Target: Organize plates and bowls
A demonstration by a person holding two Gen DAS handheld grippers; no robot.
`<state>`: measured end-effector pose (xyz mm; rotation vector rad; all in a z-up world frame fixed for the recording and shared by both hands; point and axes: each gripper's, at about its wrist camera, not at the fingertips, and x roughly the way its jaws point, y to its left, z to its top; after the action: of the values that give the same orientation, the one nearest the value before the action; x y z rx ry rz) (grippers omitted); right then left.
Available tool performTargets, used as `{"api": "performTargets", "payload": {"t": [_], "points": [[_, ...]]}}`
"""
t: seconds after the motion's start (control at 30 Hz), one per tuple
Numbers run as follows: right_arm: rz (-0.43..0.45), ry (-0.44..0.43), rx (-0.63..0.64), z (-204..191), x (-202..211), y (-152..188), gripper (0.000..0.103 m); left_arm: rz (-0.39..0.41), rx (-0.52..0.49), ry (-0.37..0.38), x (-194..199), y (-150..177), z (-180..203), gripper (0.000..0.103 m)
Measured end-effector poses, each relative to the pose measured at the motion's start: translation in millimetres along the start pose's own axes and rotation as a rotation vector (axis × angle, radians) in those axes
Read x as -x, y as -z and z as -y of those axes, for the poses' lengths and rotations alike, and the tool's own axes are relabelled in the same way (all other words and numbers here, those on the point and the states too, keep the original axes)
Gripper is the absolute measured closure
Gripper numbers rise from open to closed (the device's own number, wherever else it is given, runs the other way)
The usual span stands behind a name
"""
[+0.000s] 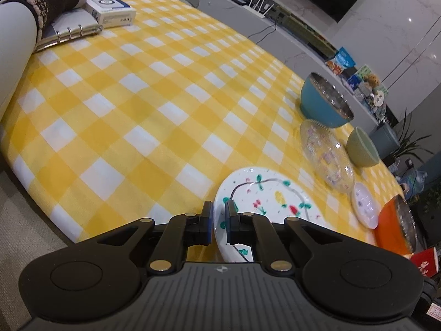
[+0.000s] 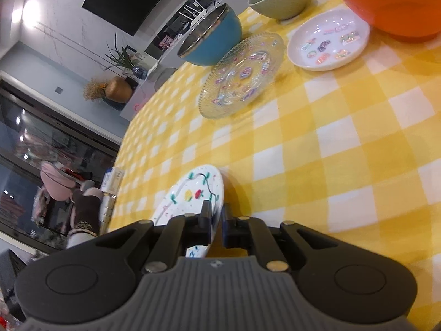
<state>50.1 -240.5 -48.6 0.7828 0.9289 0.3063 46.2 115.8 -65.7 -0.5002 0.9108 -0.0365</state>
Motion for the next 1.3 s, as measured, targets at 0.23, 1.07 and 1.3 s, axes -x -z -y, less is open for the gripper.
{"api": "performTargets", "payload": {"t": [0.23,1.07,1.3], "points": [[0.007,0.024,0.037,-1.2,0.3,2.6,0.097,0.005,-0.036,-0.012,-0.9,3.7,1.5,0.093],[0.125,0.073,0.16,-22.3,18.3,-6.8,0.057,0.03,-0.096,-0.089,4.6,-2.5,12.4,0.07],[0.195,0.102,0.125,-17.6,25.6,-20.3,0.053,0.039,-0.156,-0.079,3.1,-8.1,34.6,0.064]]}}
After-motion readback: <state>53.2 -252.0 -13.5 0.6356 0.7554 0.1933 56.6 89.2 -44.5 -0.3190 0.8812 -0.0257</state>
